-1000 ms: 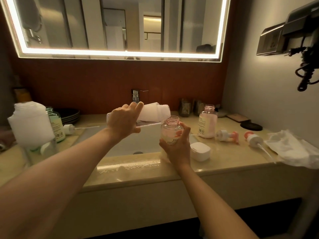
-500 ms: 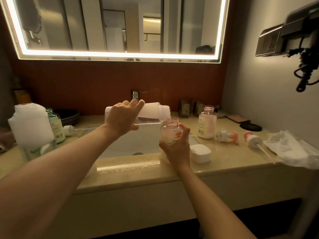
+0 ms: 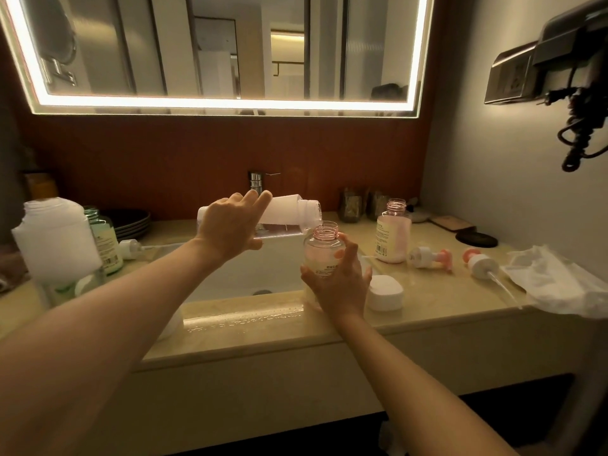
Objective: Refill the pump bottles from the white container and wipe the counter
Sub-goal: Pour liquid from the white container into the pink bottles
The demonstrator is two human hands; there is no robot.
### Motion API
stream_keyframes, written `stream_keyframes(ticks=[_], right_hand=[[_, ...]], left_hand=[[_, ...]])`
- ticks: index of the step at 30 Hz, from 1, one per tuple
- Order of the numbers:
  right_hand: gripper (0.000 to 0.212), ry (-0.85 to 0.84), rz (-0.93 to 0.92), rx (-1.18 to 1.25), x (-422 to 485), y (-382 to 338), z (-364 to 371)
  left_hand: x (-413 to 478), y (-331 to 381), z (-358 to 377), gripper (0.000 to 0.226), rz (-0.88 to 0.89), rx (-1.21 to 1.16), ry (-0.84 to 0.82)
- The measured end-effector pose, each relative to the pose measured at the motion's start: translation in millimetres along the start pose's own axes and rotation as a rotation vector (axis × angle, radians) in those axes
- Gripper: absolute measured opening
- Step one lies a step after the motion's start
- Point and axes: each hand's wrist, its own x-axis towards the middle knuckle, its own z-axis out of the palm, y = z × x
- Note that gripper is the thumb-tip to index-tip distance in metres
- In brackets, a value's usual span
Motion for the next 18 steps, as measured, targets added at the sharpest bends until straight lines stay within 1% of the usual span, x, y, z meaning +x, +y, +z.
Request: stream_keyframes(ticks=[5, 8, 11, 18], right_hand=[[0.081, -0.086, 0.042, -0.088, 2, -2, -9], [0.082, -0.086, 0.093, -0.068, 1, -5, -8], [0.082, -0.091, 0.100, -0.046, 0, -5, -7], [0.082, -0.085, 0.081, -0.005, 1, -4, -8]], left_hand=[[-5, 3, 9, 0.087, -0.048, -0.073, -0.034], [-9, 7, 14, 0.086, -0.085, -0.097, -0.045], [-11, 9, 17, 0.086, -0.117, -0.077, -0.045], [-11, 7, 17, 0.085, -0.097, -0.090, -0.021]])
